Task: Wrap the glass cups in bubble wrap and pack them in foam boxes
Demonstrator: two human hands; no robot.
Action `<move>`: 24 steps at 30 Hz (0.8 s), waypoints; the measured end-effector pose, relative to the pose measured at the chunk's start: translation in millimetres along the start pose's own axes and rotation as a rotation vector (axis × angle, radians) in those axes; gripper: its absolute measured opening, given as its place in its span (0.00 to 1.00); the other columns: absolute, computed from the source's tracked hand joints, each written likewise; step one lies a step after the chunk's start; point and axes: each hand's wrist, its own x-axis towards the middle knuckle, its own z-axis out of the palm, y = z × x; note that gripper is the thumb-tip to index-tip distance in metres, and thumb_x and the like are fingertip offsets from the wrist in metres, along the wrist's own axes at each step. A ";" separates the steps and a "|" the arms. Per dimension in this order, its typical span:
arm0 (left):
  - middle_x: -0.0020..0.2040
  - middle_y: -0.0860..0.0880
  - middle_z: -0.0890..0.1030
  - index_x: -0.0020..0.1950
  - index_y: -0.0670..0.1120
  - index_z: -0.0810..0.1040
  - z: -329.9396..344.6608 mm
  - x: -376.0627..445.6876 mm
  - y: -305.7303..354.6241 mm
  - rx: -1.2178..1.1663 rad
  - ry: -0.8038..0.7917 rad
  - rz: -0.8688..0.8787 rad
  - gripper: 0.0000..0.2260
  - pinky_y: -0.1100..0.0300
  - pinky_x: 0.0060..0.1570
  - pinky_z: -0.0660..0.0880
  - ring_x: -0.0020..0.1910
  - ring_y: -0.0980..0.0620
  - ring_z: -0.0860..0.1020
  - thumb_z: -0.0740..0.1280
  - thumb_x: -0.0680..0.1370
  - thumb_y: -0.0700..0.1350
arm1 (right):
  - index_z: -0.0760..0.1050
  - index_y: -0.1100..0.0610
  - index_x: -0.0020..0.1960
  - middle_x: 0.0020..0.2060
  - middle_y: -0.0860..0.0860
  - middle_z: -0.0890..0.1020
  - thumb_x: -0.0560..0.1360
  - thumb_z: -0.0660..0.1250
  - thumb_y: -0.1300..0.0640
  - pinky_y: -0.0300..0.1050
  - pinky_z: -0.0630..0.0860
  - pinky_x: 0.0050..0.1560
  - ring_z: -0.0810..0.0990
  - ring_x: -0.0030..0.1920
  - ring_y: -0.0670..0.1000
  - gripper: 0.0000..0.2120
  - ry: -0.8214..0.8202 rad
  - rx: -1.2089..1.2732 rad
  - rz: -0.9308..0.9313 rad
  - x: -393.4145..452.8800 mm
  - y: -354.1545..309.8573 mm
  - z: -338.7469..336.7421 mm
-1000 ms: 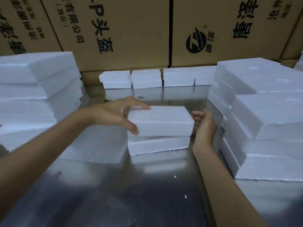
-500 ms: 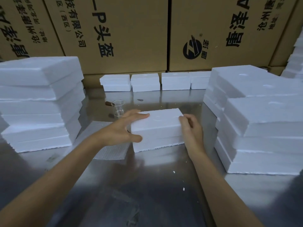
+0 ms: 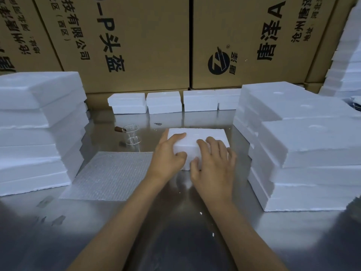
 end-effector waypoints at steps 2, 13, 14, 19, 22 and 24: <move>0.77 0.51 0.63 0.73 0.54 0.73 11.0 8.8 -0.6 0.031 0.014 -0.008 0.25 0.70 0.59 0.65 0.71 0.48 0.69 0.68 0.76 0.40 | 0.69 0.53 0.73 0.72 0.55 0.71 0.75 0.67 0.53 0.61 0.58 0.74 0.66 0.74 0.58 0.27 -0.132 -0.045 0.034 3.6 1.2 6.0; 0.82 0.48 0.48 0.78 0.55 0.64 44.1 66.3 2.6 0.095 -0.053 -0.097 0.26 0.55 0.68 0.68 0.76 0.43 0.64 0.64 0.81 0.43 | 0.44 0.52 0.81 0.81 0.52 0.46 0.77 0.67 0.50 0.53 0.45 0.78 0.38 0.80 0.55 0.42 -0.383 -0.065 0.100 57.9 31.8 54.9; 0.82 0.48 0.47 0.78 0.55 0.64 46.3 71.5 2.6 0.096 -0.061 -0.106 0.26 0.55 0.69 0.68 0.76 0.43 0.63 0.64 0.81 0.43 | 0.43 0.52 0.81 0.81 0.52 0.45 0.77 0.67 0.50 0.54 0.46 0.78 0.38 0.80 0.55 0.43 -0.405 -0.075 0.102 62.5 33.7 56.5; 0.82 0.49 0.48 0.78 0.54 0.63 42.9 99.5 5.6 0.271 -0.138 -0.094 0.28 0.50 0.72 0.64 0.79 0.46 0.55 0.67 0.80 0.44 | 0.40 0.52 0.80 0.81 0.52 0.43 0.75 0.70 0.50 0.58 0.53 0.77 0.39 0.80 0.57 0.47 -0.524 -0.189 0.099 83.8 30.8 58.1; 0.82 0.48 0.51 0.79 0.54 0.61 34.2 110.2 11.1 0.588 -0.211 -0.009 0.30 0.43 0.73 0.59 0.80 0.46 0.50 0.67 0.78 0.47 | 0.42 0.54 0.79 0.80 0.54 0.47 0.73 0.72 0.49 0.58 0.57 0.75 0.42 0.80 0.60 0.48 -0.573 -0.322 0.041 91.5 27.9 53.8; 0.79 0.47 0.57 0.78 0.52 0.62 34.7 107.0 17.2 0.808 -0.207 0.057 0.30 0.43 0.71 0.59 0.77 0.45 0.55 0.67 0.77 0.48 | 0.41 0.55 0.79 0.80 0.55 0.47 0.73 0.72 0.48 0.59 0.55 0.76 0.44 0.80 0.61 0.49 -0.638 -0.423 0.003 96.0 25.0 48.8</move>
